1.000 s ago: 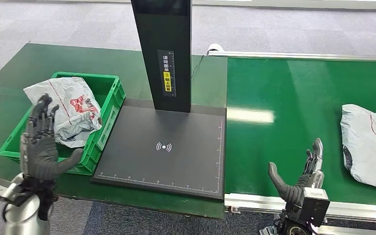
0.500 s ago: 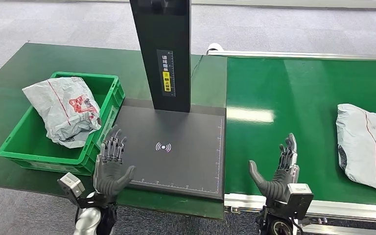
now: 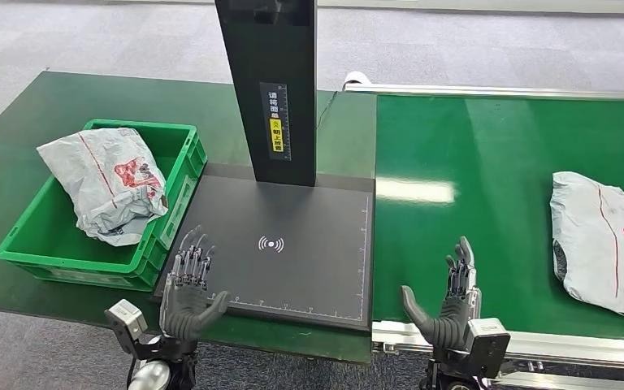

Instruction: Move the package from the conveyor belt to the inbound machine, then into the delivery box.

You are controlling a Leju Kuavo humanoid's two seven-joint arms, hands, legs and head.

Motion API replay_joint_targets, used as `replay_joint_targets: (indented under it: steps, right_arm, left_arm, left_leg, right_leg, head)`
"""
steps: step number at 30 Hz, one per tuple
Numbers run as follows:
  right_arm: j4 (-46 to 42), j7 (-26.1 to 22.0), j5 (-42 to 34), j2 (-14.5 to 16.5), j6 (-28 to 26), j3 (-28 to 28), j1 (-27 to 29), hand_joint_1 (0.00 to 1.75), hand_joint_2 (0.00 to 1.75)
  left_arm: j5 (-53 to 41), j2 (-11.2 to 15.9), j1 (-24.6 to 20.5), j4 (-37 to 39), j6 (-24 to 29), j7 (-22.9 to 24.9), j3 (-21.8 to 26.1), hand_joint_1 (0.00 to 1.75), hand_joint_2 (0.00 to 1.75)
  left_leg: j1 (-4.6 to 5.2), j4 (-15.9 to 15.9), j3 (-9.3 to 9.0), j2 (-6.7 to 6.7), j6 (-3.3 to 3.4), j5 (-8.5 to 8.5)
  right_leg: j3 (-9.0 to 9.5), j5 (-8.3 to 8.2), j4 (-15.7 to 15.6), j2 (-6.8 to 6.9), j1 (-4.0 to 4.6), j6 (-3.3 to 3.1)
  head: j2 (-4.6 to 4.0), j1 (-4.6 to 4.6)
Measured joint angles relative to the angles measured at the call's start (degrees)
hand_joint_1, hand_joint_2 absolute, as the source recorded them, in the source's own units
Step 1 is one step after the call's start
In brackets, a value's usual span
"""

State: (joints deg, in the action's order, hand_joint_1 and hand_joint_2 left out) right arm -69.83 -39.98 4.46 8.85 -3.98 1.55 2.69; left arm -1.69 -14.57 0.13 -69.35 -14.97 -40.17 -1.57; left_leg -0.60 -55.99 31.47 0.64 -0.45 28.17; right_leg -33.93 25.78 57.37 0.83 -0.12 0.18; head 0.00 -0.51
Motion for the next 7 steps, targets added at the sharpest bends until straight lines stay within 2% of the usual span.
replay_joint_targets:
  steps: [7]
  right_arm:
    - [0.5,0.0,0.4,0.0,0.3,0.7,0.0,0.0,1.75]
  left_arm:
    - [-0.1,-0.3,0.7,0.0,-0.3,0.0,0.0,0.0,1.75]
  left_leg:
    - [0.0,0.0,0.0,0.0,0.0,0.0]
  right_leg:
    - [0.0,0.0,0.0,0.0,0.0,0.0]
  head:
    - [0.0,0.0]
